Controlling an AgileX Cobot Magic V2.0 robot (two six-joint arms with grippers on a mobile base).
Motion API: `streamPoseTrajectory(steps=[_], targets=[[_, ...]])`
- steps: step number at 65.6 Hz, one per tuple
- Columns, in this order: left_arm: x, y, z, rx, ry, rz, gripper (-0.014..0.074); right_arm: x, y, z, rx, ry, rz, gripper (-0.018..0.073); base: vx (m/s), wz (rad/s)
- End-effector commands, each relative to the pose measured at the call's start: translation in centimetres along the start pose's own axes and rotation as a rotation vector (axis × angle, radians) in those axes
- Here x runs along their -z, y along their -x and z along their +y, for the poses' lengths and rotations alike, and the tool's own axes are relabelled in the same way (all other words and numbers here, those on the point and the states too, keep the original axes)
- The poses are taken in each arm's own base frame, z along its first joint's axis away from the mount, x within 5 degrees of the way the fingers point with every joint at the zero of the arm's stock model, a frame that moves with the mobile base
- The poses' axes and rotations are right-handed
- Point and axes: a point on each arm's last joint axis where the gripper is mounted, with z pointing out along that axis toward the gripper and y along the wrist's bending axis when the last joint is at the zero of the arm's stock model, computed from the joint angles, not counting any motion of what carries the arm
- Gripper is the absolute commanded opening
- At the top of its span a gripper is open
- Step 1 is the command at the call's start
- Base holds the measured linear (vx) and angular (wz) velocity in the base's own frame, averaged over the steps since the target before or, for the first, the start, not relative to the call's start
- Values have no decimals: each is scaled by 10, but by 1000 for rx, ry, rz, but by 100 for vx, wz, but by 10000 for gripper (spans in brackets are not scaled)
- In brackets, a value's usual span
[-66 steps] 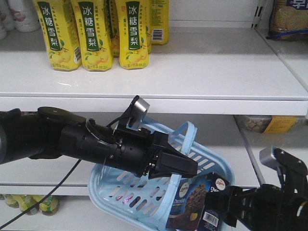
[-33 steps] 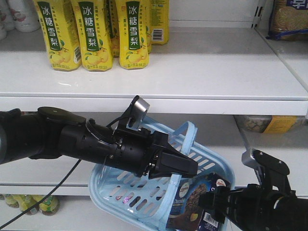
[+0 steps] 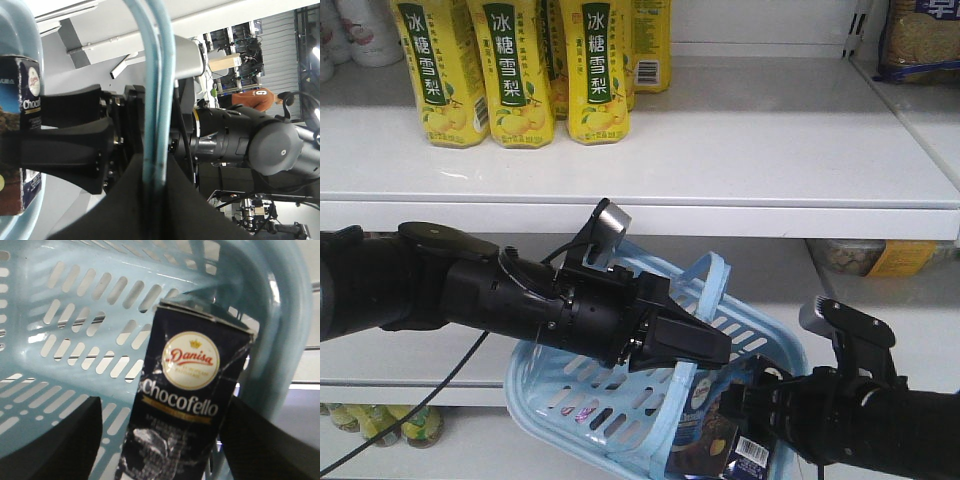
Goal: Left arm holds basket, right arm returns cookies
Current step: 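Reach the right gripper into the basket and grasp the Chocofello box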
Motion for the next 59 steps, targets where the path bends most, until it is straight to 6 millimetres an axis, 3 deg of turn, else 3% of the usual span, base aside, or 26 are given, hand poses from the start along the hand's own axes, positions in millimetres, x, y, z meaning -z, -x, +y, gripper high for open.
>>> streamPoseTrajectory(steps=[1,12,29,45,59], targets=[[13,19,-34,-29,-115,-163,-3,-1,18,13,43,25,-49,473,0,0],[13,19,-34,-29,-115,-163,-3,-19,24,16,42,1,6,472,0,0],[13,19,-34,-29,-115,-163,-3,-46,17,3,28,-77,90,423,0,0],[13,19,-34,-29,-115,-163,-3,-51,16,1,25,-90,101,258,0,0],[13,19,-34,-29,-115,-163,-3,-40,19,6,32,-59,67,112,0,0]])
